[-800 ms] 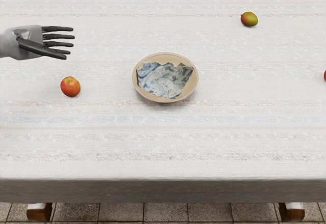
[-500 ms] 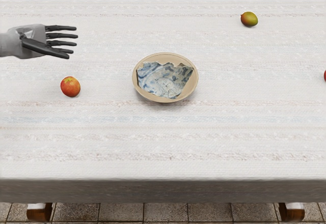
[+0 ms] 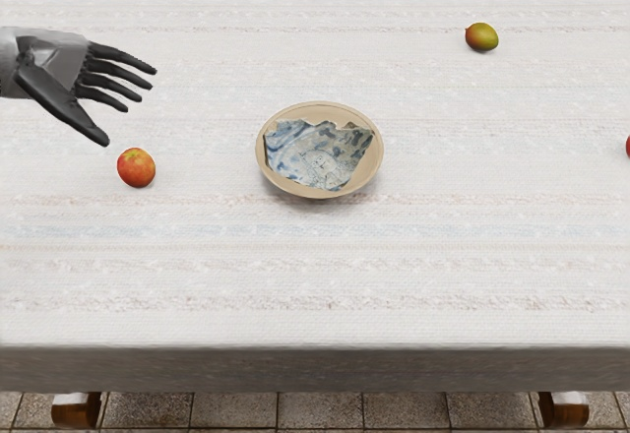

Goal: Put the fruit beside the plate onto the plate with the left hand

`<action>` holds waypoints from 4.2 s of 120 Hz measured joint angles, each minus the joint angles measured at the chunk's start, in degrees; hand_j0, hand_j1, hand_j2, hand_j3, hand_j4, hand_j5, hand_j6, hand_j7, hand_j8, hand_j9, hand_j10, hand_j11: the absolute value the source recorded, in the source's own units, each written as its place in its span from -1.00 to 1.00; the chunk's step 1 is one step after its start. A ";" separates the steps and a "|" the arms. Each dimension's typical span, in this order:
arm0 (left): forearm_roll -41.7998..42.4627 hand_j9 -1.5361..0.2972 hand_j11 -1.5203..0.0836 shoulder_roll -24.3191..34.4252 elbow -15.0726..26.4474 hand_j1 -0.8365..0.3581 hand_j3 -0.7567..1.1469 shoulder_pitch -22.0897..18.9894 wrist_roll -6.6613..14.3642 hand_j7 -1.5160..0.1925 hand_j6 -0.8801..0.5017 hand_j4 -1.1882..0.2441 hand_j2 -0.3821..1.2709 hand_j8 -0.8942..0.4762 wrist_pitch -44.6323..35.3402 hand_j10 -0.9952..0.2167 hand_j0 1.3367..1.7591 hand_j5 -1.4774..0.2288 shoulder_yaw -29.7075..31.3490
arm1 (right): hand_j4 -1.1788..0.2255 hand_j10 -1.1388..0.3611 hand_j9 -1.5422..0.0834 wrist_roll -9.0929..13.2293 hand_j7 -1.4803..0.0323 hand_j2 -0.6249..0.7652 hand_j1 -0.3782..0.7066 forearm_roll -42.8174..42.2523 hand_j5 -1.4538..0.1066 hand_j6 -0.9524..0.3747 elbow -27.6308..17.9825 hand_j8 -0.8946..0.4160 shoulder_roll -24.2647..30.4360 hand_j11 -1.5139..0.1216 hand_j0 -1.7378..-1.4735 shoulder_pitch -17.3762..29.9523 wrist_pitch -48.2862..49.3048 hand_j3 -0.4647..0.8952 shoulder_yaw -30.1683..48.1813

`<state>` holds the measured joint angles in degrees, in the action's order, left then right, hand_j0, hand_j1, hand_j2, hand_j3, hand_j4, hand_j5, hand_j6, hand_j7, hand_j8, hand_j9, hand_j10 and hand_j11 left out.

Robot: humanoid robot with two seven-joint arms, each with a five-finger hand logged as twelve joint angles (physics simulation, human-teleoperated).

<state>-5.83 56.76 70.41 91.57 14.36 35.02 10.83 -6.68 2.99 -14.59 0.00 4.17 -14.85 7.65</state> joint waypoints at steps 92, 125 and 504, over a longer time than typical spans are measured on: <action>-7.96 0.32 0.49 -23.07 16.94 0.48 -0.20 25.19 1.69 0.39 -0.09 0.31 -0.48 -0.06 -47.98 0.23 0.52 0.35 49.03 | 0.63 0.47 0.84 0.00 0.90 -0.11 -0.87 0.00 0.81 0.38 0.00 0.31 0.00 0.80 -0.40 0.00 0.00 -0.32 0.00; -12.48 0.32 0.49 -30.55 14.36 0.48 -0.20 21.30 4.12 0.40 -0.09 0.31 -0.48 -0.06 -50.99 0.23 0.52 0.35 49.72 | 0.63 0.47 0.84 0.00 0.90 -0.11 -0.87 0.01 0.81 0.38 0.00 0.31 0.00 0.80 -0.40 0.01 0.00 -0.32 0.00; -14.40 -0.32 -0.26 -44.19 -8.00 -0.08 -0.20 0.27 3.54 -0.22 -0.35 -0.35 -0.41 -0.16 -48.48 -0.21 0.46 -0.20 46.04 | 0.63 0.47 0.84 0.00 0.90 -0.11 -0.87 0.02 0.81 0.38 0.00 0.31 0.00 0.80 -0.40 0.00 0.00 -0.32 0.00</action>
<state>-20.23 12.57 62.42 91.85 17.90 -13.46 56.87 -6.68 3.01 -14.59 0.00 4.17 -14.86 7.65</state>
